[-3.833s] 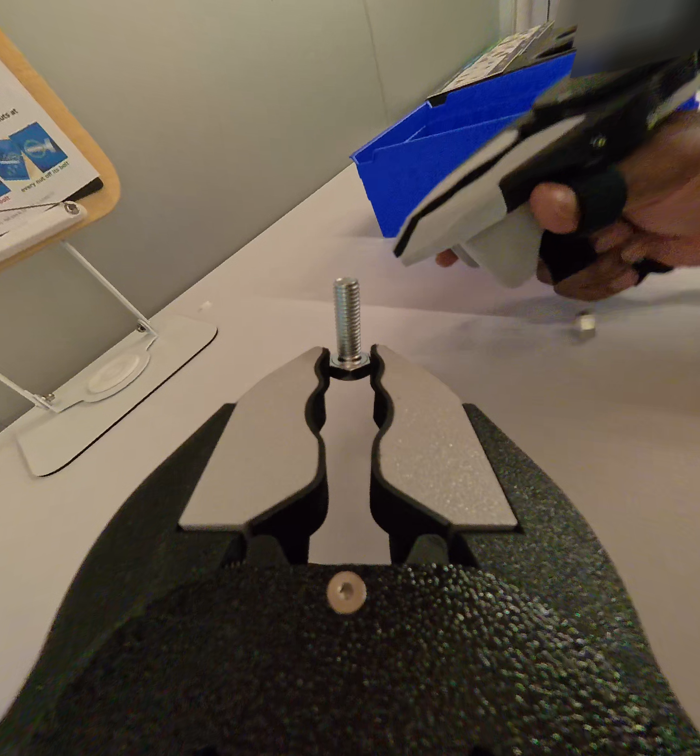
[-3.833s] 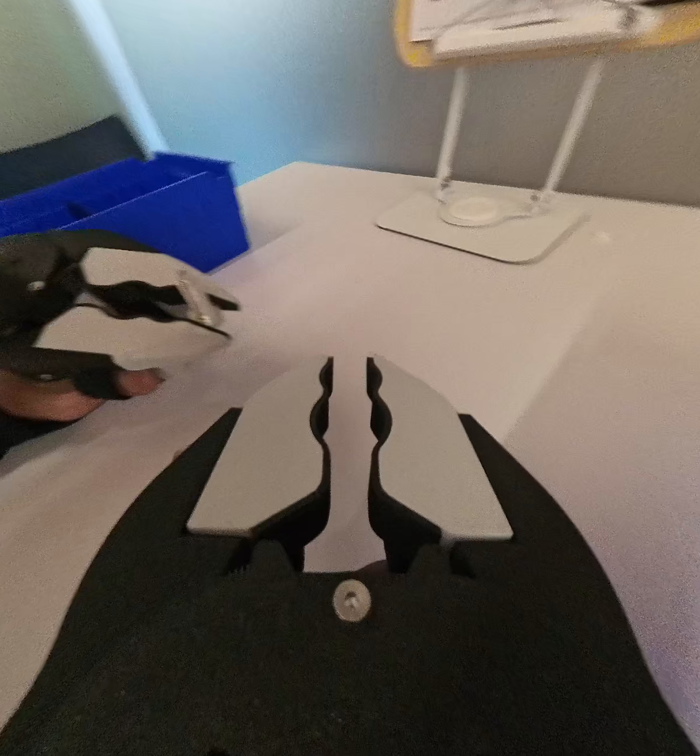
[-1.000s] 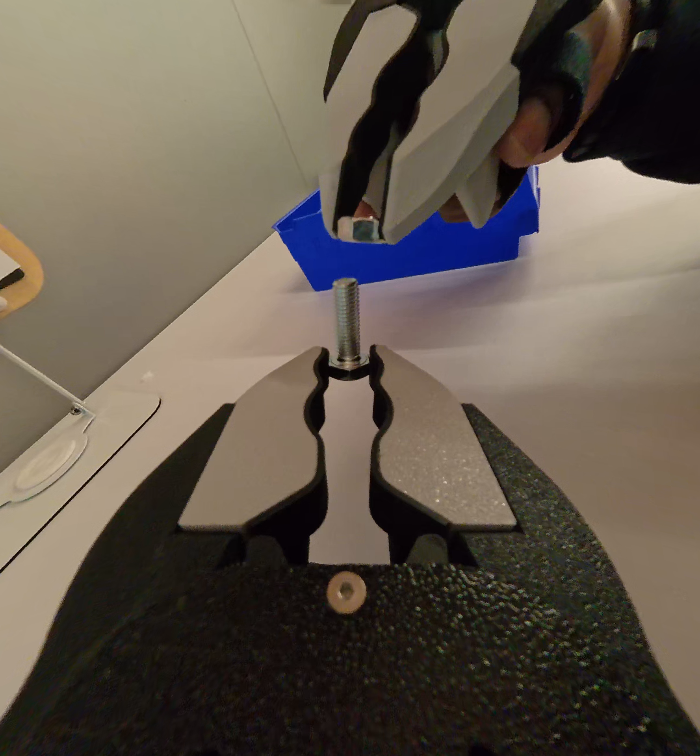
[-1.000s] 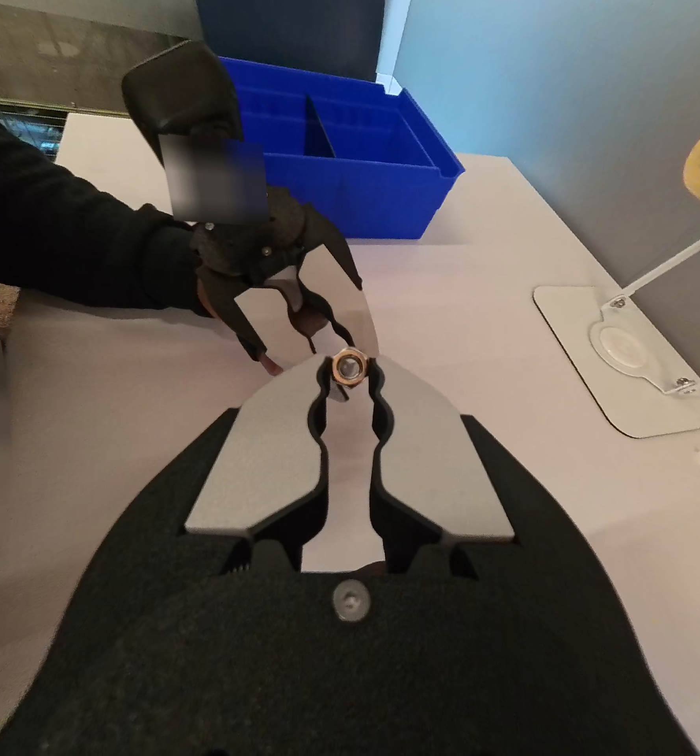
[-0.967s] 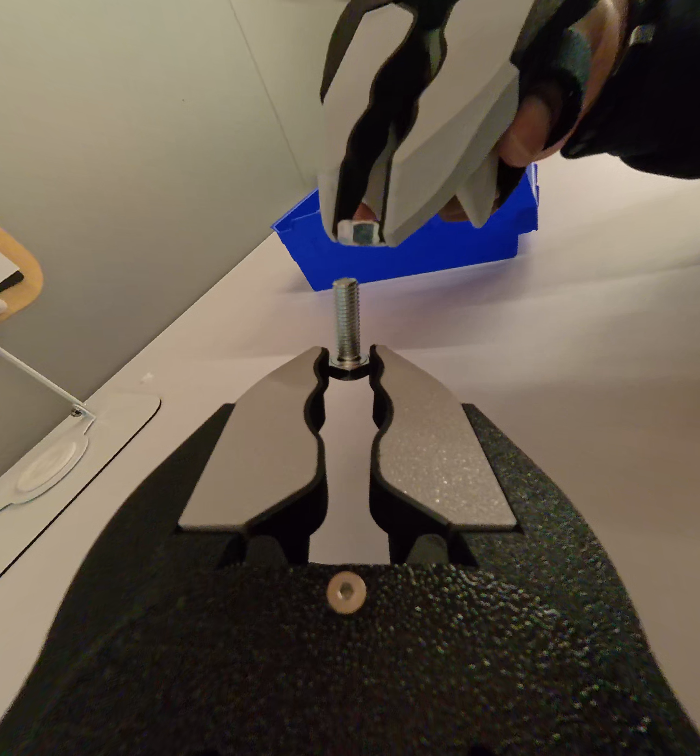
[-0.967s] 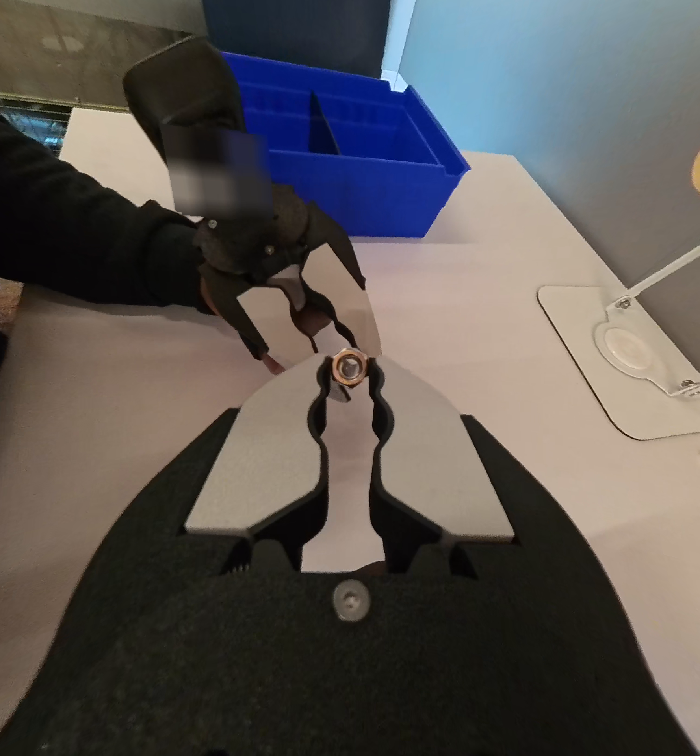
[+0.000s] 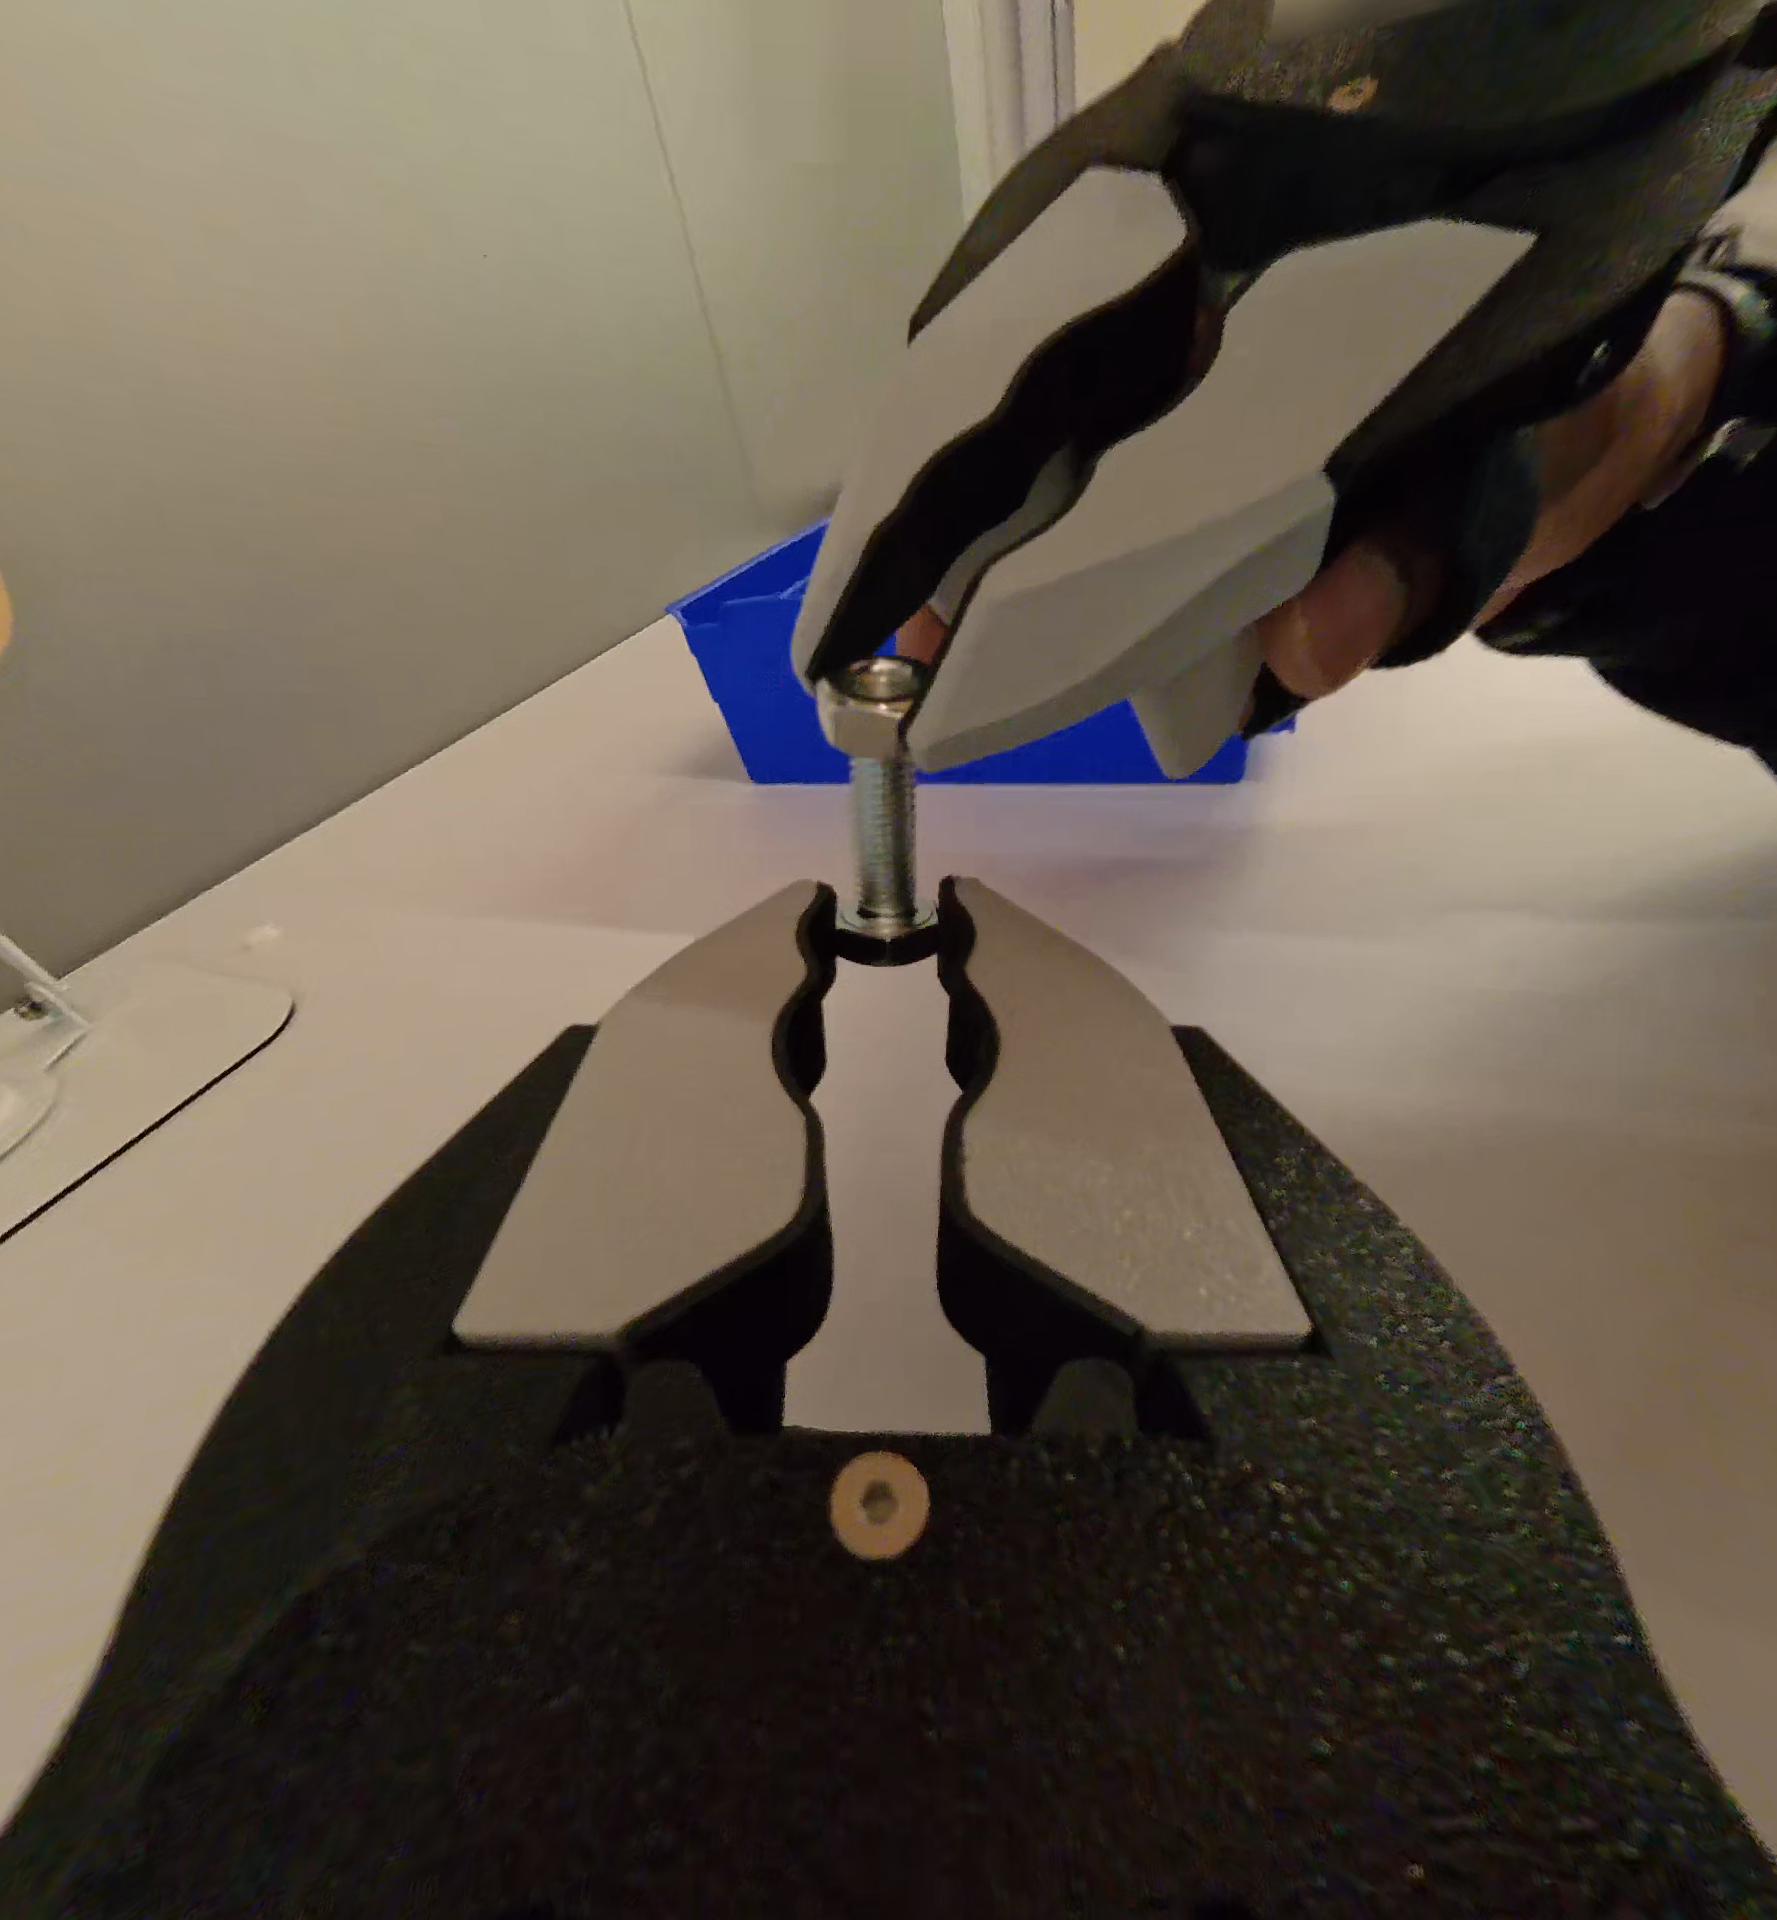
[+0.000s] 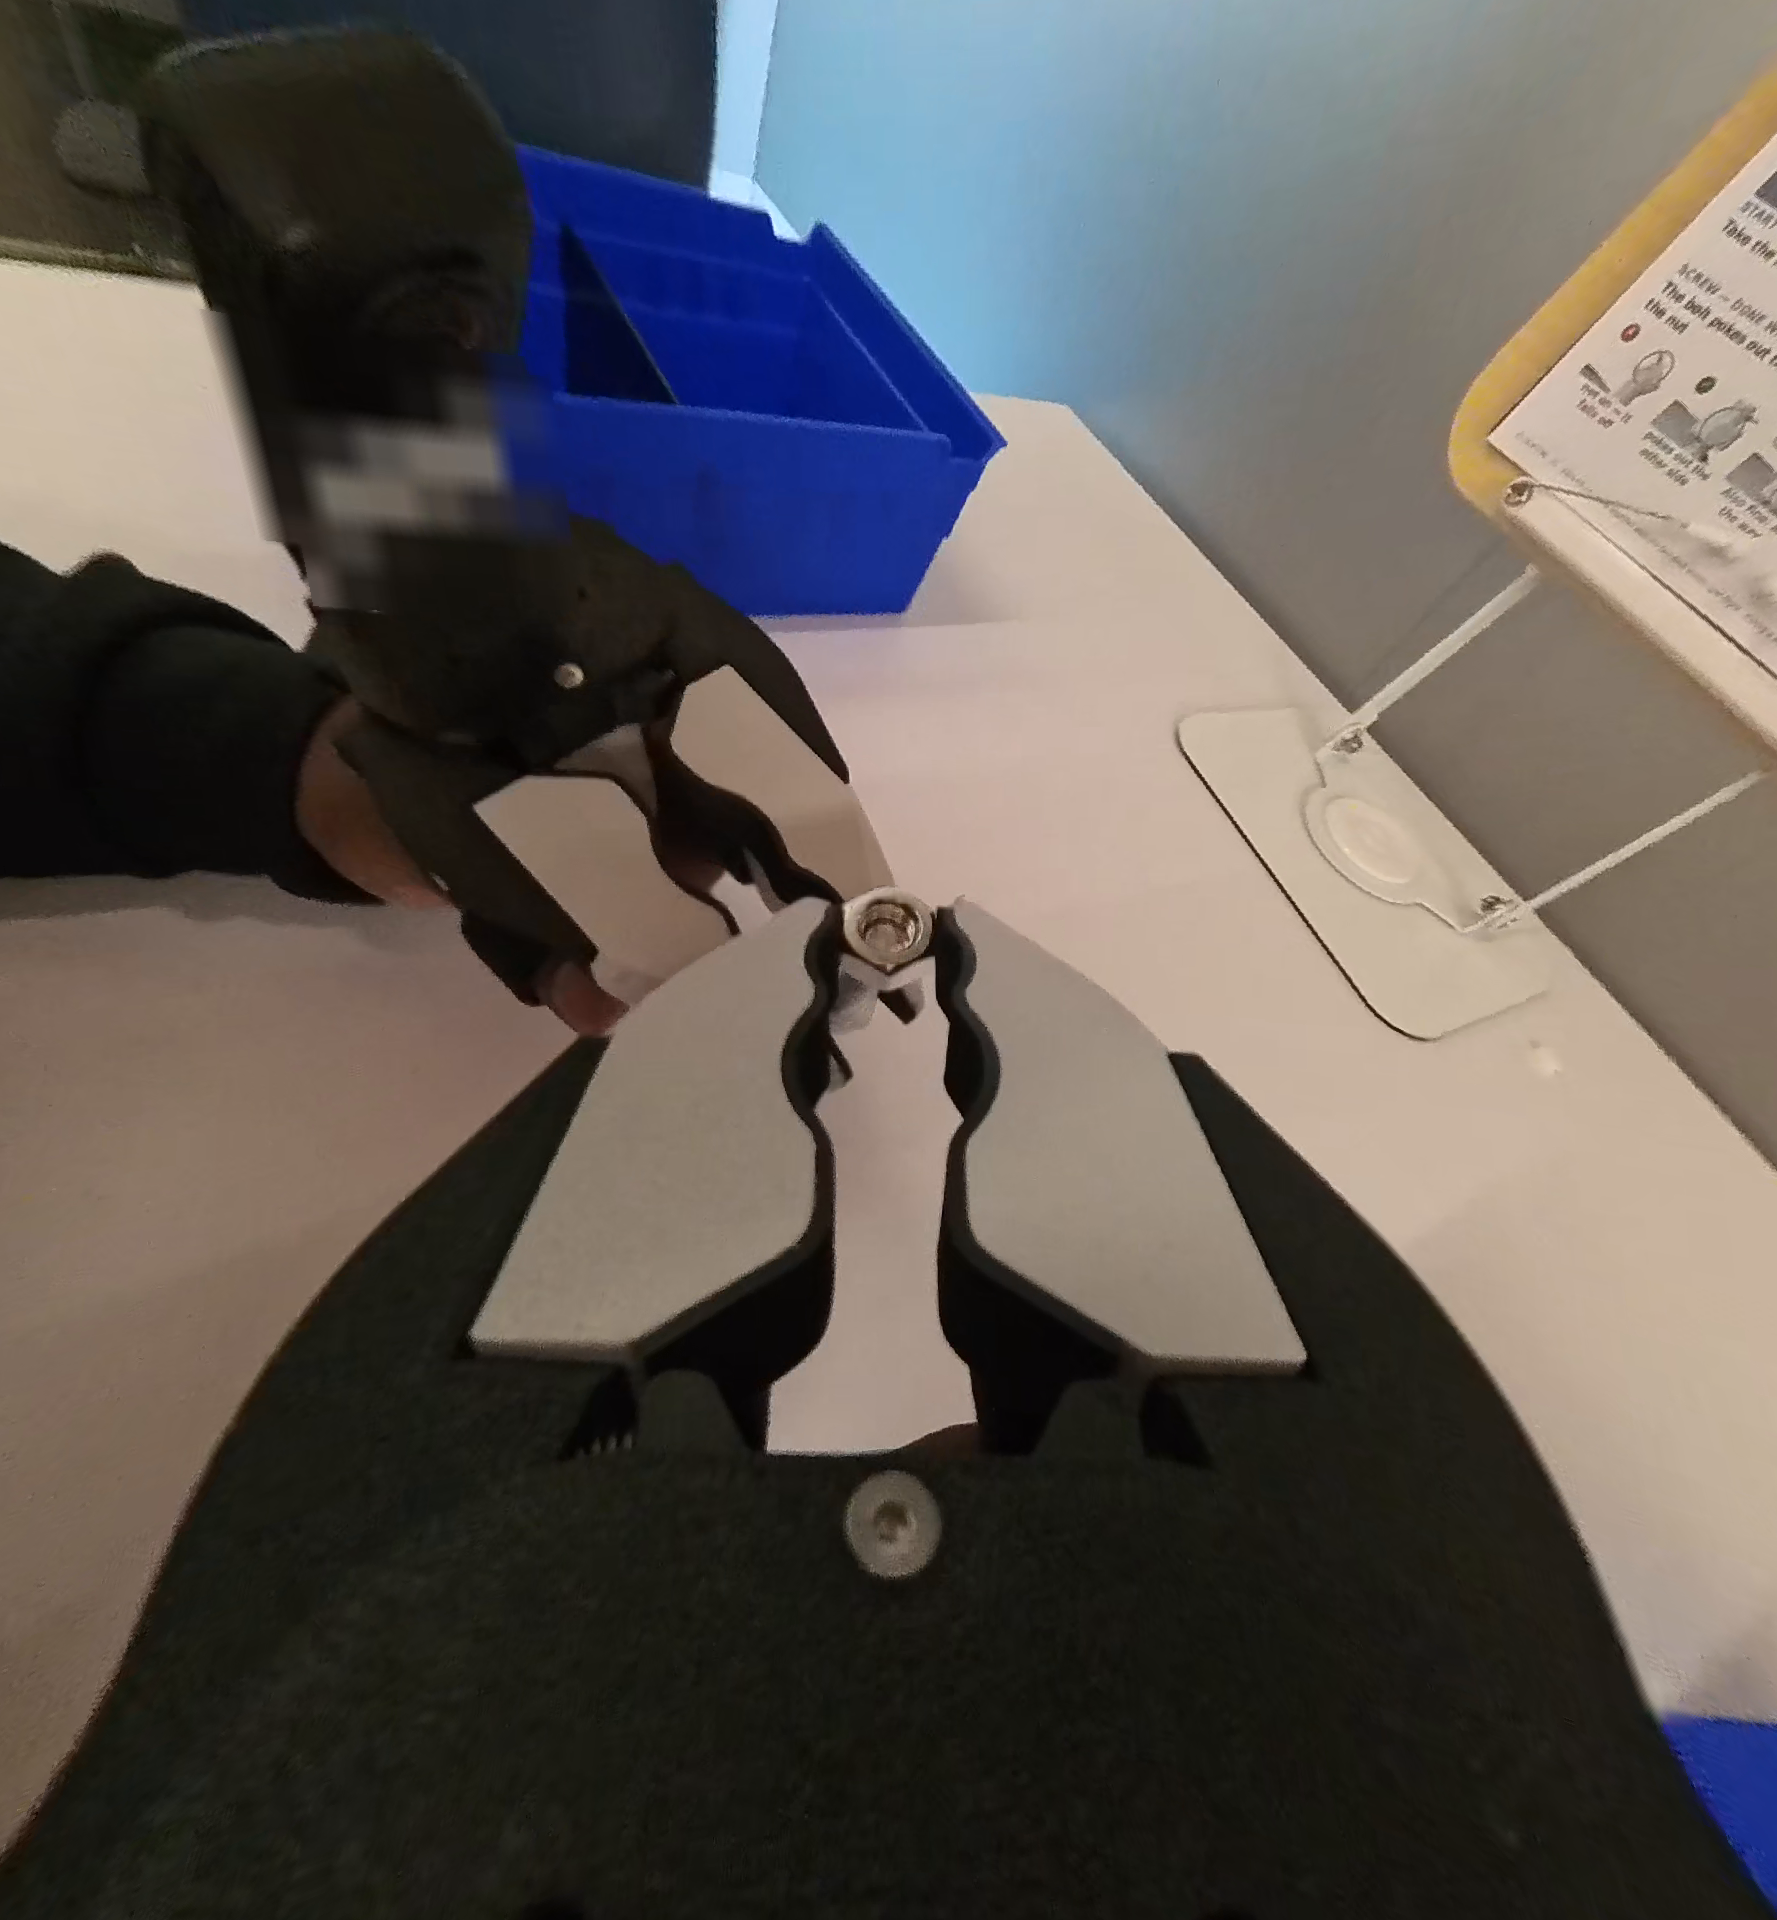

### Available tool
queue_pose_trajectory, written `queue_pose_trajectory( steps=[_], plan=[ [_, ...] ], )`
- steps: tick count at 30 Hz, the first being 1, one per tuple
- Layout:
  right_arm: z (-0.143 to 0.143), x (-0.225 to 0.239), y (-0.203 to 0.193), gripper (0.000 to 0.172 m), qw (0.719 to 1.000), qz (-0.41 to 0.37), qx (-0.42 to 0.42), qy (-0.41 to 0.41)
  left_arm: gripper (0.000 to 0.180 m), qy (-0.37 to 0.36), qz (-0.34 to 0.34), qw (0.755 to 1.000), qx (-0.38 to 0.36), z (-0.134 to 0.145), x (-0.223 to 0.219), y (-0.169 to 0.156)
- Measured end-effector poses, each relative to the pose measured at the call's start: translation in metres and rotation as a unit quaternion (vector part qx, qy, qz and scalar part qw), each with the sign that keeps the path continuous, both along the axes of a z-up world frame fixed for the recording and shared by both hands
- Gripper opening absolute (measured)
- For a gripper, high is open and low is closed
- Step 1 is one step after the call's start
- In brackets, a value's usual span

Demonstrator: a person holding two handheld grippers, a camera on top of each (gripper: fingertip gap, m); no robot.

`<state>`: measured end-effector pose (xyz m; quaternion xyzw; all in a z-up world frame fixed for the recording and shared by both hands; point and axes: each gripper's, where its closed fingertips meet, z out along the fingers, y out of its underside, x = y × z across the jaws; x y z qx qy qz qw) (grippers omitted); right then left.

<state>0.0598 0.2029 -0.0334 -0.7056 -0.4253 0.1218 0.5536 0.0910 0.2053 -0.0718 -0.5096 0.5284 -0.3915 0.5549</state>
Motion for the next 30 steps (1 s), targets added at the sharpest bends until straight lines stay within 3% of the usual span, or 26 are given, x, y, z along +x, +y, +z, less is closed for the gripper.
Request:
queue_pose_trajectory(
  steps=[6, 10, 14, 23, 30],
  plan=[
    [0.008, -0.007, -0.009, 0.017, 0.997, 0.048, -0.026, 0.06, 0.018, -0.035, -0.035, 0.999, 0.004, 0.009, -0.002, -0.009],
    [0.004, -0.006, -0.011, 0.017, 0.997, 0.06, -0.032, 0.043, 0.018, -0.022, -0.045, 0.999, 0.005, 0.006, -0.001, -0.011],
    [0.0, -0.003, -0.004, 0.017, 0.999, 0.034, -0.022, 0.019, 0.018, 0.007, -0.011, 1.0, 0.015, 0.001, 0.0, -0.004],
    [0.003, -0.003, 0.015, 0.017, 0.991, -0.096, -0.03, 0.091, 0.018, 0.008, 0.086, 0.996, 0.03, 0.003, -0.005, 0.016],
    [0.007, -0.008, 0.015, 0.024, 0.992, -0.091, -0.008, 0.092, 0.018, -0.014, 0.063, 0.998, -0.008, 0.006, -0.007, 0.016]
  ],
)
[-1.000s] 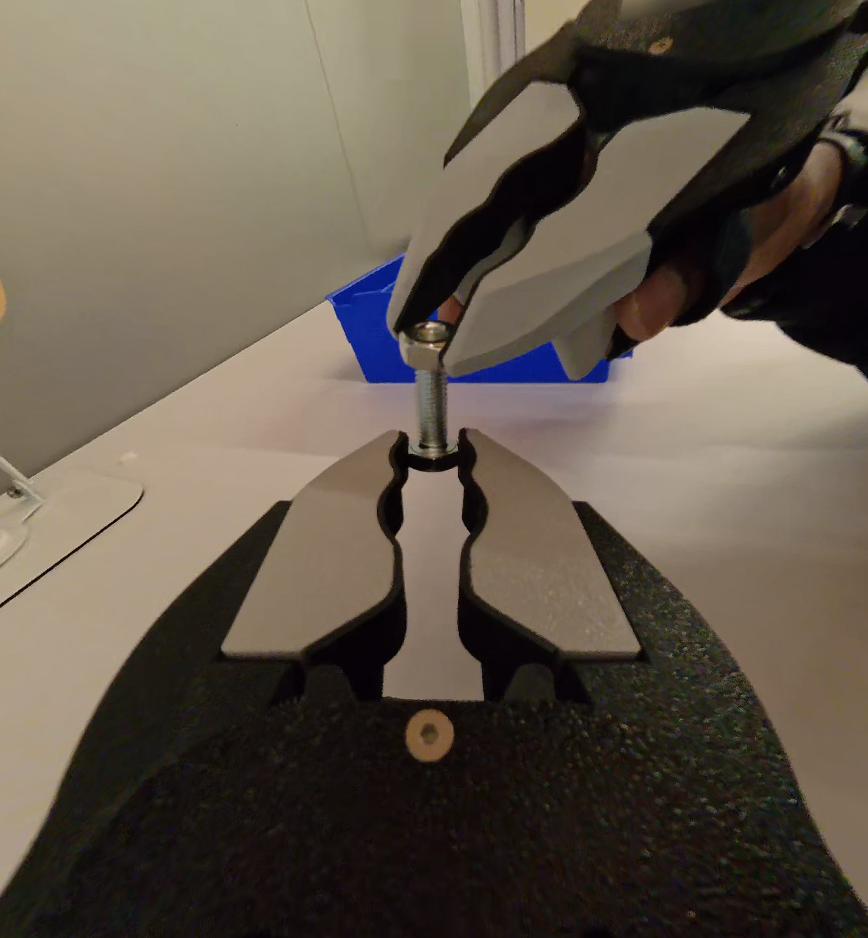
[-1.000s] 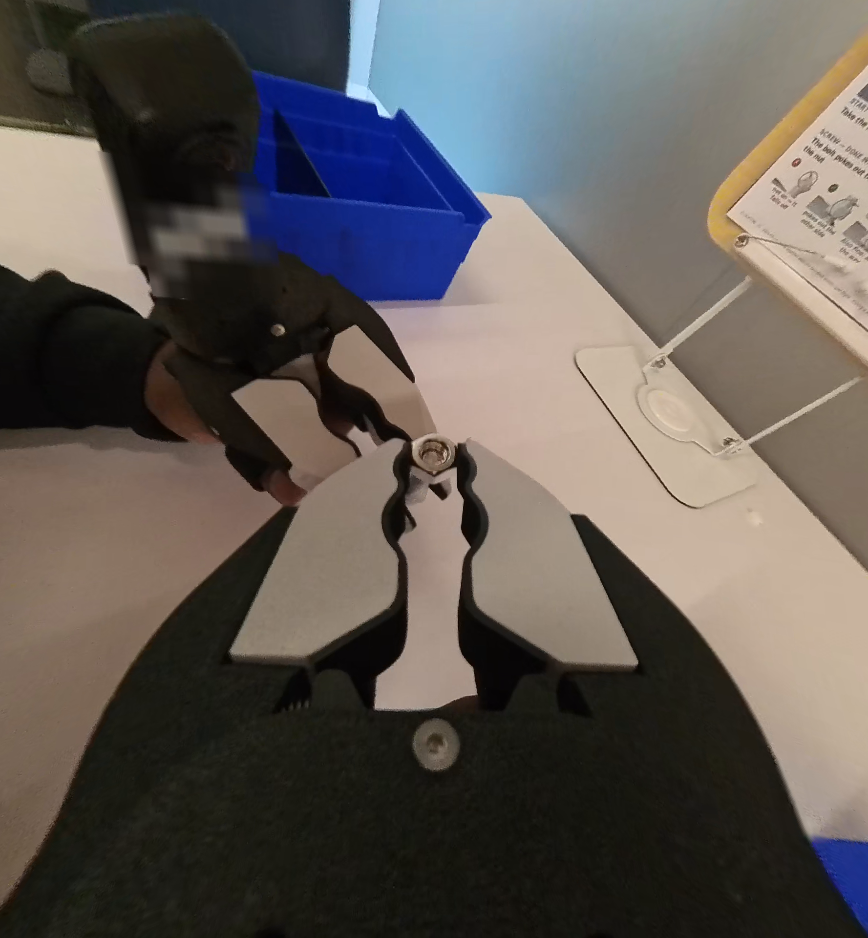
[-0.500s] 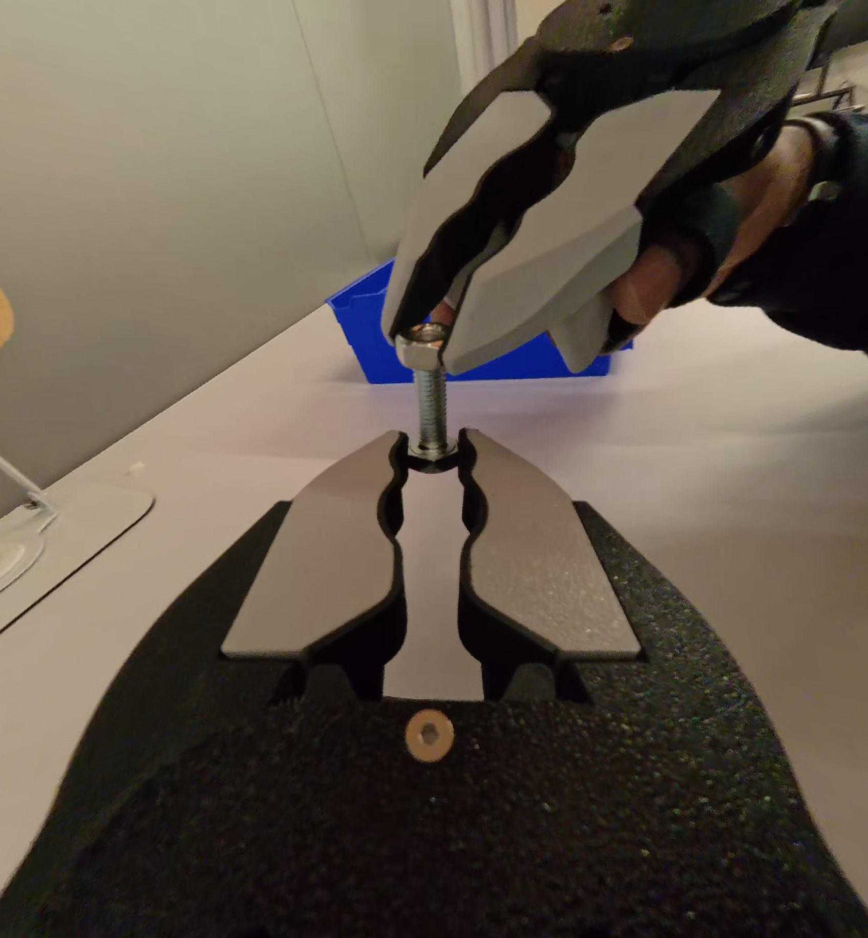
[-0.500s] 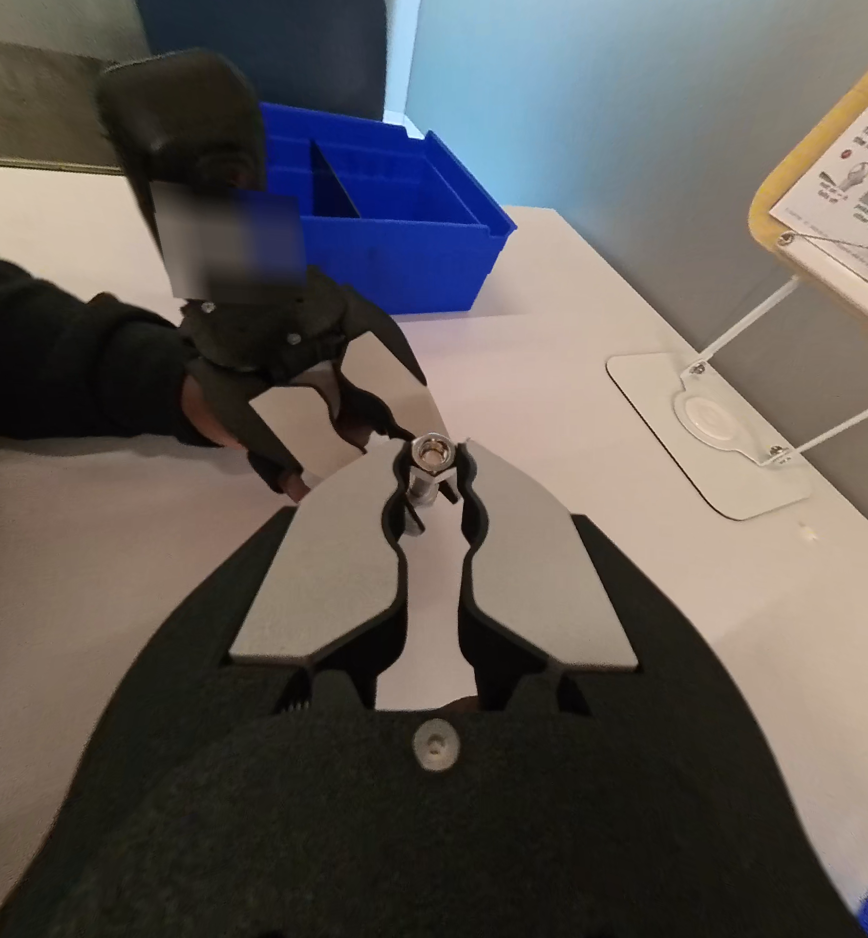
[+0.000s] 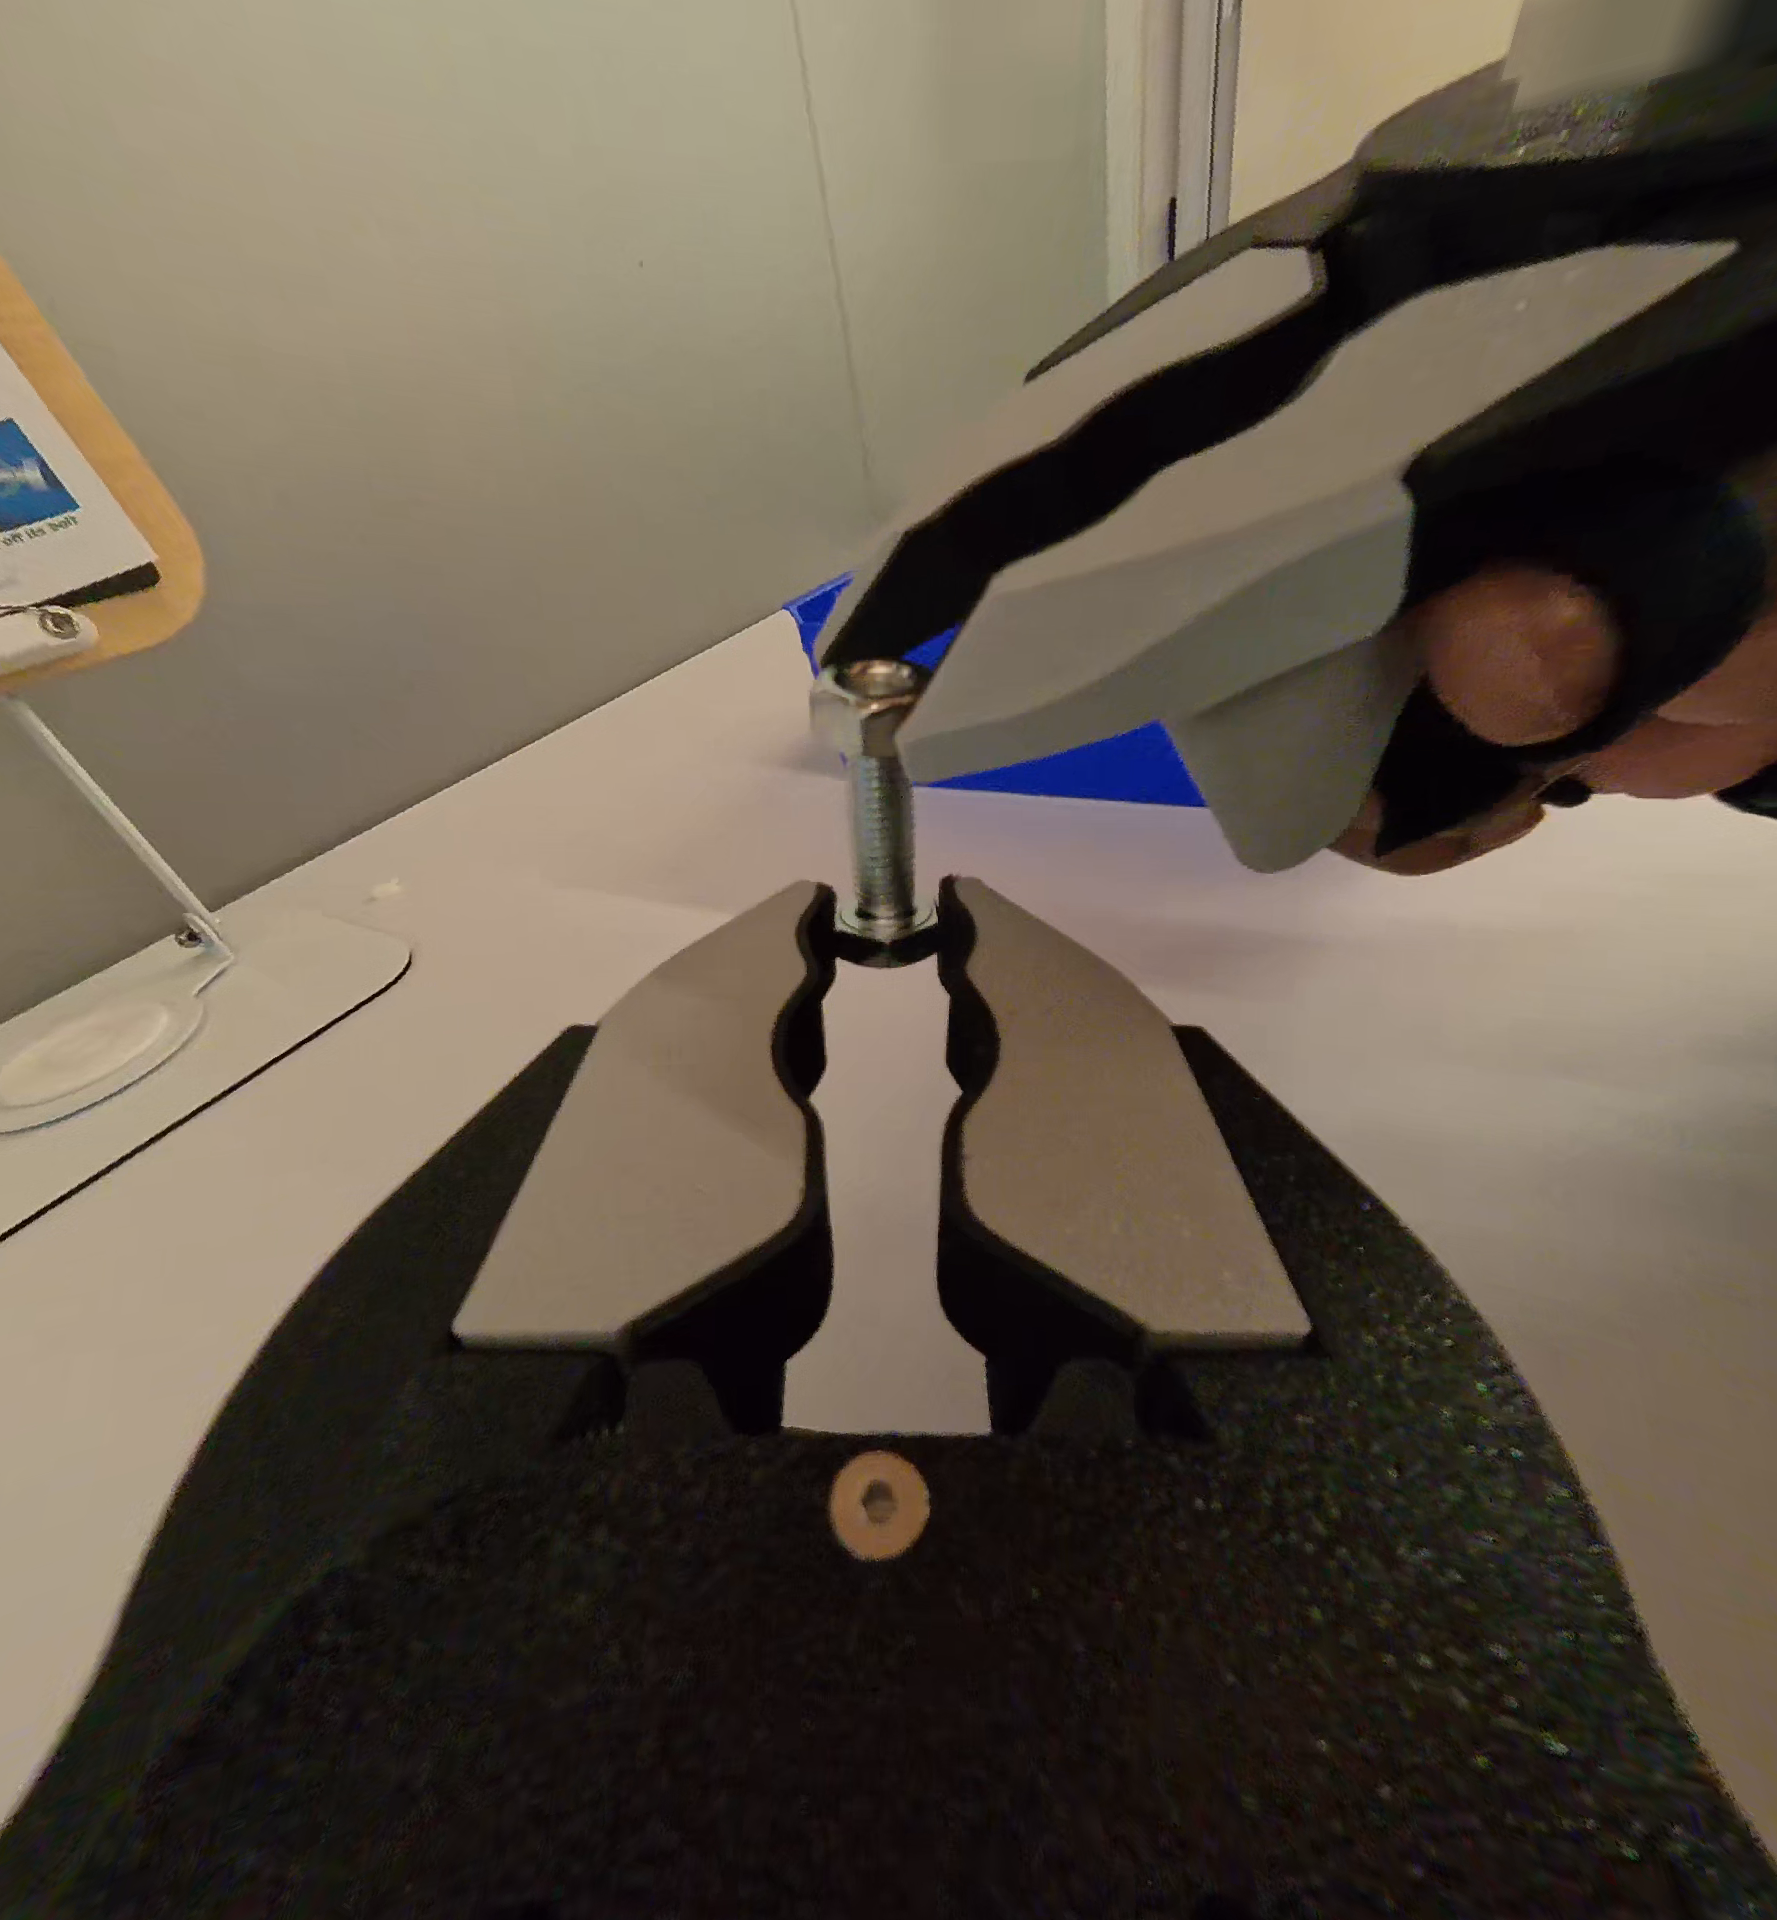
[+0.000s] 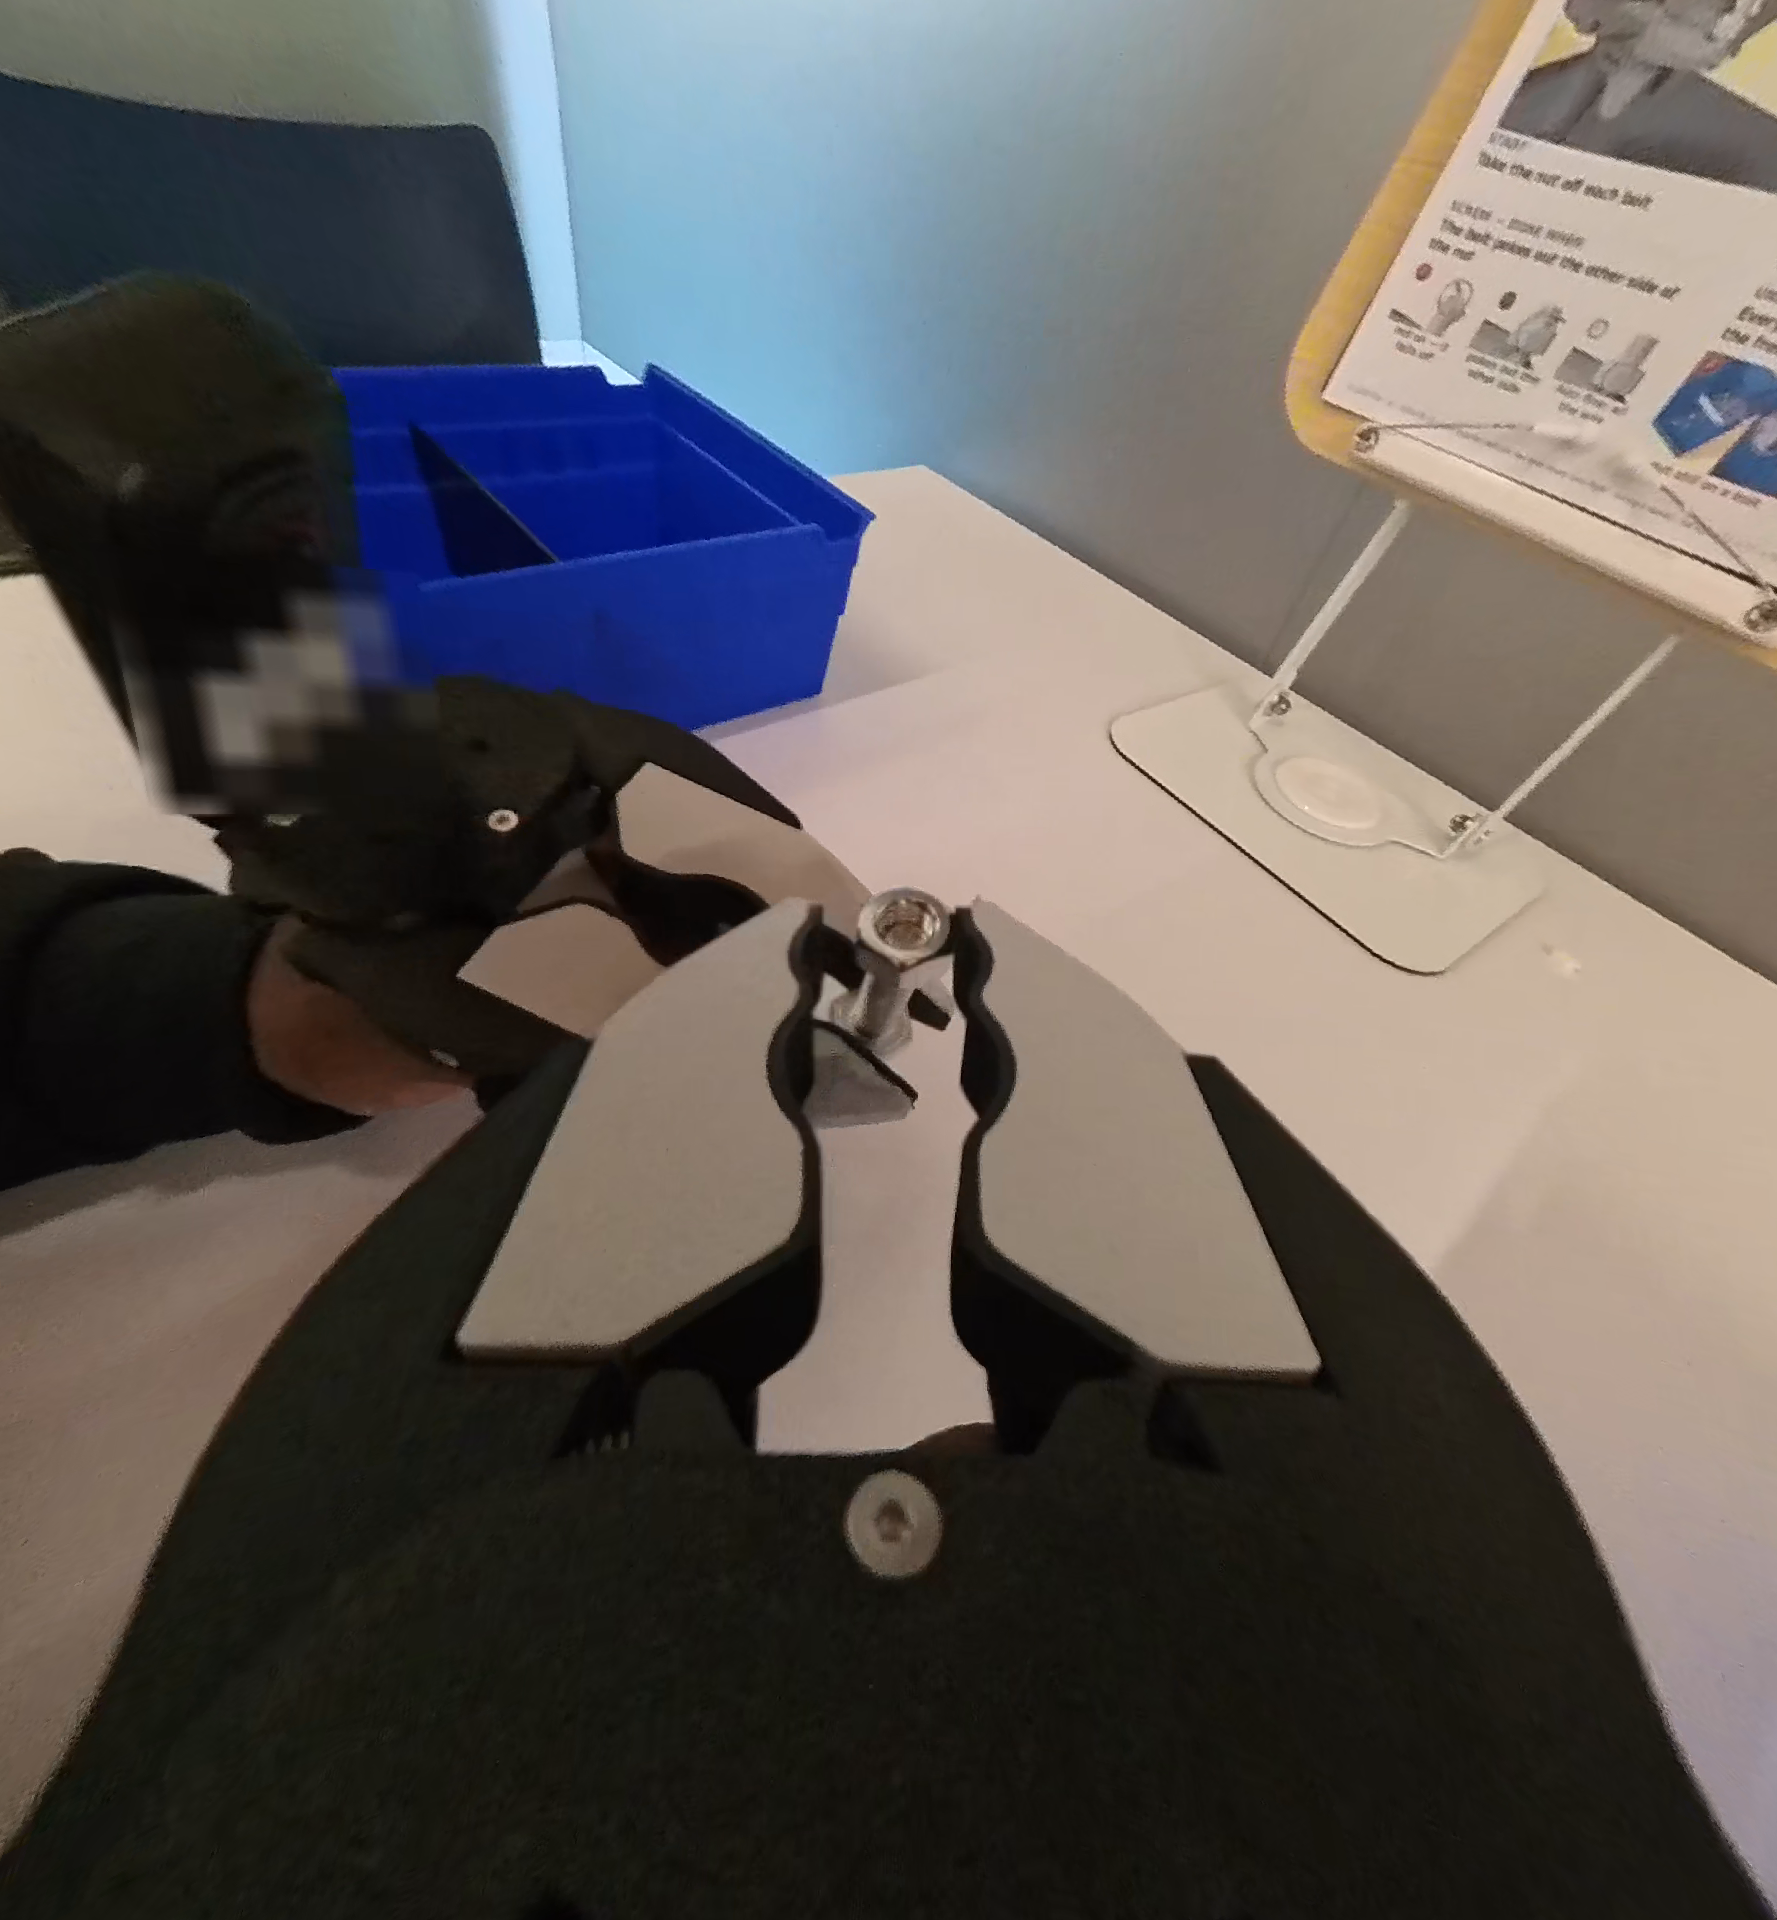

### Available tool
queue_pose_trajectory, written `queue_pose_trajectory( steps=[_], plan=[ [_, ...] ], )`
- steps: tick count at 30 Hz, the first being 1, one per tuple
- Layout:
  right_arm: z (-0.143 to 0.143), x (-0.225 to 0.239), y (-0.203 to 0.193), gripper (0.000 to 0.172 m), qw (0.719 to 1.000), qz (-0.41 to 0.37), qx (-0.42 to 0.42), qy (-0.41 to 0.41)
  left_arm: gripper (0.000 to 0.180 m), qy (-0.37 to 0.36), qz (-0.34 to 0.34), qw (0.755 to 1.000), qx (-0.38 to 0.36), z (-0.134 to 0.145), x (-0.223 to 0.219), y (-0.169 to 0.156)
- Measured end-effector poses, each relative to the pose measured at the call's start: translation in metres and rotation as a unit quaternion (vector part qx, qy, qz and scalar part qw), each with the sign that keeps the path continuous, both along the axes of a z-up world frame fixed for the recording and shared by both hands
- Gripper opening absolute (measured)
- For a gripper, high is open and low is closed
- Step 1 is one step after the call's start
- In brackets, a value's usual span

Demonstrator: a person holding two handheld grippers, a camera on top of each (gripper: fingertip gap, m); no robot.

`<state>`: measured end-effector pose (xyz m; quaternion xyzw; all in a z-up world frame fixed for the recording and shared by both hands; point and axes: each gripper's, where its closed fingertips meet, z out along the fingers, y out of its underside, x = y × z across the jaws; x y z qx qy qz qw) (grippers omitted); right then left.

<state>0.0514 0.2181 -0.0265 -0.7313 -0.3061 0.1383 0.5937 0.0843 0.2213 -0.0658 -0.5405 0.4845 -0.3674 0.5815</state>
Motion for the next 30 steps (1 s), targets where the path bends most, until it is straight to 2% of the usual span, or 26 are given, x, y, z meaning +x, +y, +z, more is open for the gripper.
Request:
queue_pose_trajectory(
  steps=[4, 7, 11, 15, 18, 22, 25, 30],
  plan=[
    [0.002, 0.002, -0.001, 0.034, 1.0, 0.015, 0.017, -0.006, 0.018, -0.011, -0.016, 1.0, -0.013, 0.003, 0.0, -0.003],
    [0.003, 0.001, -0.007, 0.037, 0.997, 0.066, 0.035, -0.029, 0.018, -0.014, -0.054, 0.998, -0.024, 0.003, 0.001, -0.01],
    [-0.002, -0.003, -0.024, 0.038, 0.985, 0.167, 0.018, -0.04, 0.018, -0.023, -0.104, 0.994, -0.028, 0.006, 0.001, -0.021],
    [0.005, -0.002, -0.028, 0.038, 0.981, 0.194, 0.018, -0.008, 0.018, -0.017, -0.112, 0.993, -0.017, 0.006, 0.0, -0.023],
    [0.002, -0.004, -0.032, 0.036, 0.976, 0.218, 0.021, -0.015, 0.018, -0.009, -0.124, 0.992, -0.012, 0.004, 0.001, -0.026],
    [-0.003, -0.004, -0.028, 0.03, 0.975, 0.22, 0.023, -0.029, 0.018, -0.002, -0.136, 0.991, -0.009, 0.002, 0.002, -0.031],
    [-0.004, -0.003, -0.026, 0.019, 0.976, 0.215, 0.026, -0.02, 0.018, 0.001, -0.14, 0.99, -0.006, 0.002, 0.003, -0.032],
    [0.001, -0.005, -0.025, 0.018, 0.98, 0.193, 0.021, 0.043, 0.018, -0.01, -0.133, 0.991, -0.003, 0.005, 0.001, -0.031]
  ],
)
